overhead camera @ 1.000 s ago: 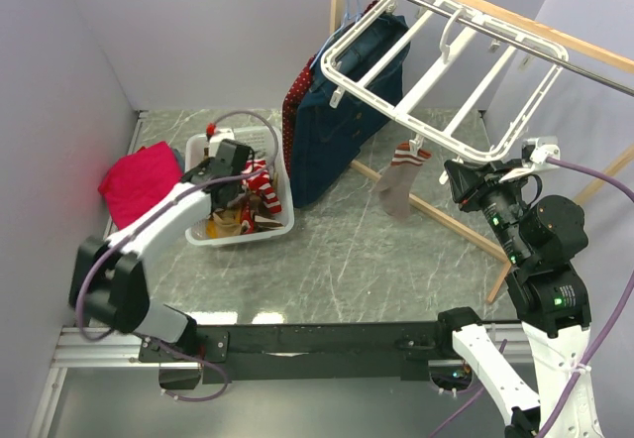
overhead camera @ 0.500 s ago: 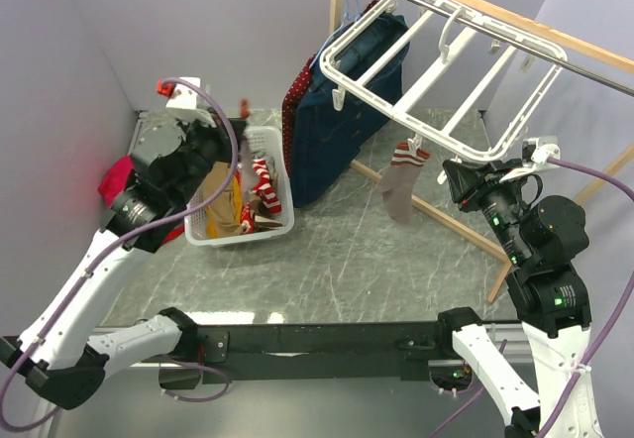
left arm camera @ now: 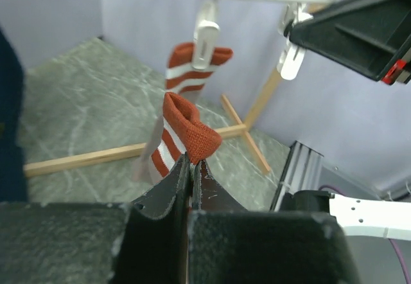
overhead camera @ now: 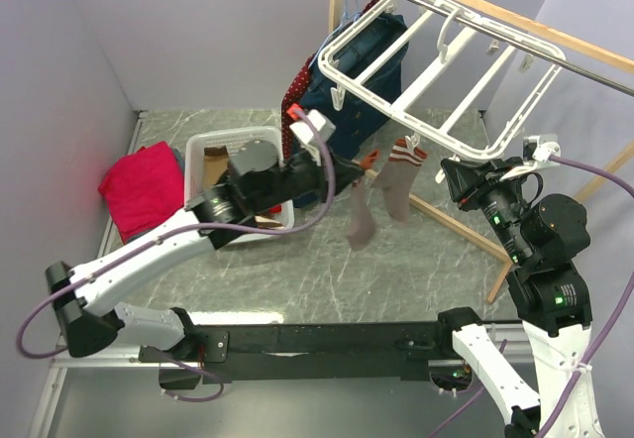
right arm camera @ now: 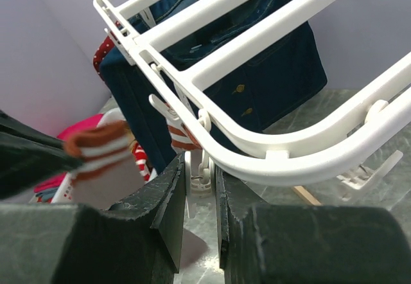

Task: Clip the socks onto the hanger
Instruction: Clamp the sock onto the hanger.

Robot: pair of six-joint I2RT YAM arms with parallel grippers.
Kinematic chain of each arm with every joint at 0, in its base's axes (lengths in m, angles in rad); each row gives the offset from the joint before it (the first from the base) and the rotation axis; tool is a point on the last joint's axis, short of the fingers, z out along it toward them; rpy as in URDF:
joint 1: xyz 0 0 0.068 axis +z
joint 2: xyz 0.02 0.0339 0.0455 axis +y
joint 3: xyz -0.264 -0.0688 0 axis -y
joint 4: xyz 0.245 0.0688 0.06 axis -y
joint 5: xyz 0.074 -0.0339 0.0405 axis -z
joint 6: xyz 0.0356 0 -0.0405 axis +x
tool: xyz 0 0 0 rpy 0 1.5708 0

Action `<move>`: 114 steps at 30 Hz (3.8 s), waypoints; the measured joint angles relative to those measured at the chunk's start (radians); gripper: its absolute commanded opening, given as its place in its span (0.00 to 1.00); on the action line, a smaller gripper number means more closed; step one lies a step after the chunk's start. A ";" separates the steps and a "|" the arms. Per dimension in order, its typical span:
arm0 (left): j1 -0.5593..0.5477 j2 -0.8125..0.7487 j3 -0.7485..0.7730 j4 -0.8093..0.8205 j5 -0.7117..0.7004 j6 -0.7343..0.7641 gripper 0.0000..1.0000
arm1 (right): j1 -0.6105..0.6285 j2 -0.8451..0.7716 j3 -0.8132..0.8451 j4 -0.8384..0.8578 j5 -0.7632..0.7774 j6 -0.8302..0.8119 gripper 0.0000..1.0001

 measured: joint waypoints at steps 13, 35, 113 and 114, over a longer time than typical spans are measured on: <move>-0.140 0.177 0.011 0.206 0.023 0.029 0.01 | 0.000 0.000 0.002 0.007 -0.018 0.036 0.07; -0.169 0.353 0.128 0.281 -0.018 0.032 0.01 | 0.000 -0.001 -0.014 0.041 -0.050 0.081 0.07; -0.294 0.391 0.227 0.252 -0.225 0.259 0.06 | 0.000 -0.004 -0.047 0.006 0.105 0.137 0.10; -0.296 0.391 0.228 0.251 -0.225 0.259 0.06 | 0.000 -0.004 -0.047 0.006 0.105 0.137 0.13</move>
